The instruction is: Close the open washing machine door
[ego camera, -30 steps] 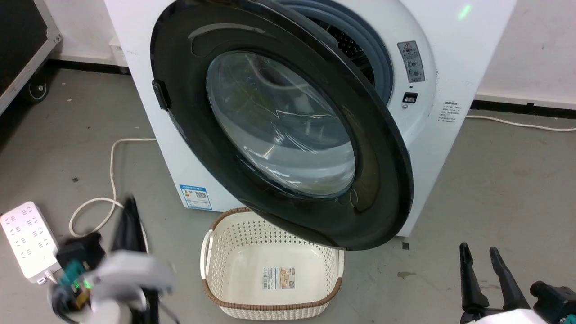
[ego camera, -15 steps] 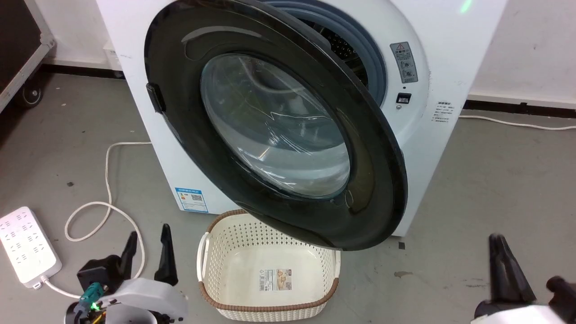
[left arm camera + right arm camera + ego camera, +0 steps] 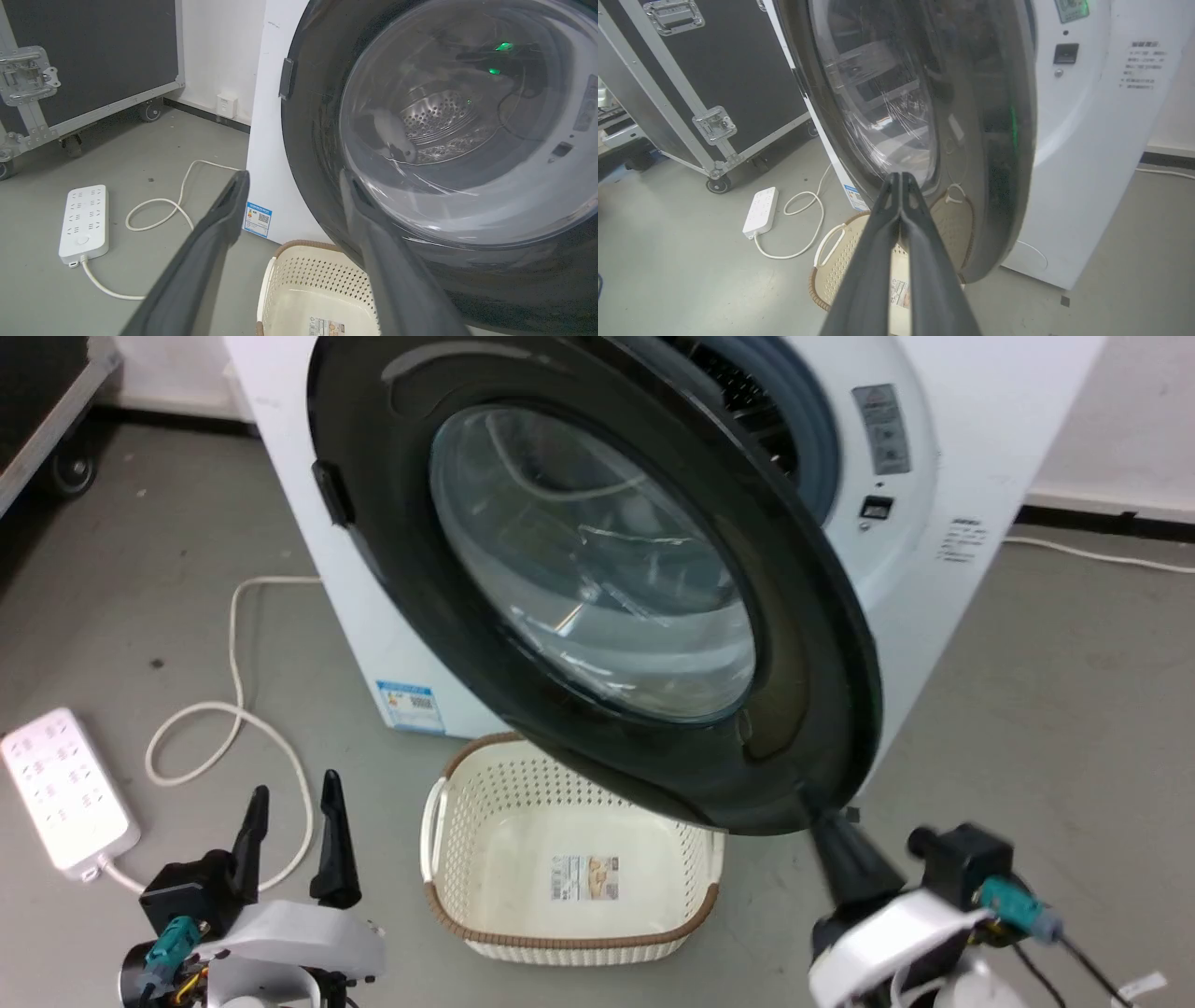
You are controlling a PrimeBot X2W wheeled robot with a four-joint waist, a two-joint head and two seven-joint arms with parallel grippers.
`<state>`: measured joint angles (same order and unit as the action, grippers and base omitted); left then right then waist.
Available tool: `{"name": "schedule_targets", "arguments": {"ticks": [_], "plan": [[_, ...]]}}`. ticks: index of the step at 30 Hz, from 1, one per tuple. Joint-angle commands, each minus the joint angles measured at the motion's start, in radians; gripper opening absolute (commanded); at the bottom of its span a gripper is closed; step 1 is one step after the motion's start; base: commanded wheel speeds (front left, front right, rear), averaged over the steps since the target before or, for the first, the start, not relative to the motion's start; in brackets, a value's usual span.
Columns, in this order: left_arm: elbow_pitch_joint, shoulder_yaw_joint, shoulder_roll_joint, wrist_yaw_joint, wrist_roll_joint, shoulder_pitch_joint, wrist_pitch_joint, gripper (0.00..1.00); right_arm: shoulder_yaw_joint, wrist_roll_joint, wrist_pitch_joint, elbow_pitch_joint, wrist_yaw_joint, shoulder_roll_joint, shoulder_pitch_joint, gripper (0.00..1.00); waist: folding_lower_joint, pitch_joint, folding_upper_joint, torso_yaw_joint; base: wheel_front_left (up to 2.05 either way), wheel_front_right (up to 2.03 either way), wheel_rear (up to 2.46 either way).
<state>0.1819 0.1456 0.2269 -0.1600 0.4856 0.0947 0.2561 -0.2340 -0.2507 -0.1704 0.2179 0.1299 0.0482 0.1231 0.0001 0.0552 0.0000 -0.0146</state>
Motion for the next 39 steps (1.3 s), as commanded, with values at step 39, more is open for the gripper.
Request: {"name": "schedule_targets", "arguments": {"ticks": [39], "plan": [[-0.062, -0.067, -0.048, 0.056, -0.059, 0.148, 0.006, 1.00, 0.588, 0.195, -0.091, 0.334, 0.001, 0.002, 0.670, 0.00, -0.0001, 0.249, 0.0000, 0.116, 0.00, 0.00, 0.00]]}}
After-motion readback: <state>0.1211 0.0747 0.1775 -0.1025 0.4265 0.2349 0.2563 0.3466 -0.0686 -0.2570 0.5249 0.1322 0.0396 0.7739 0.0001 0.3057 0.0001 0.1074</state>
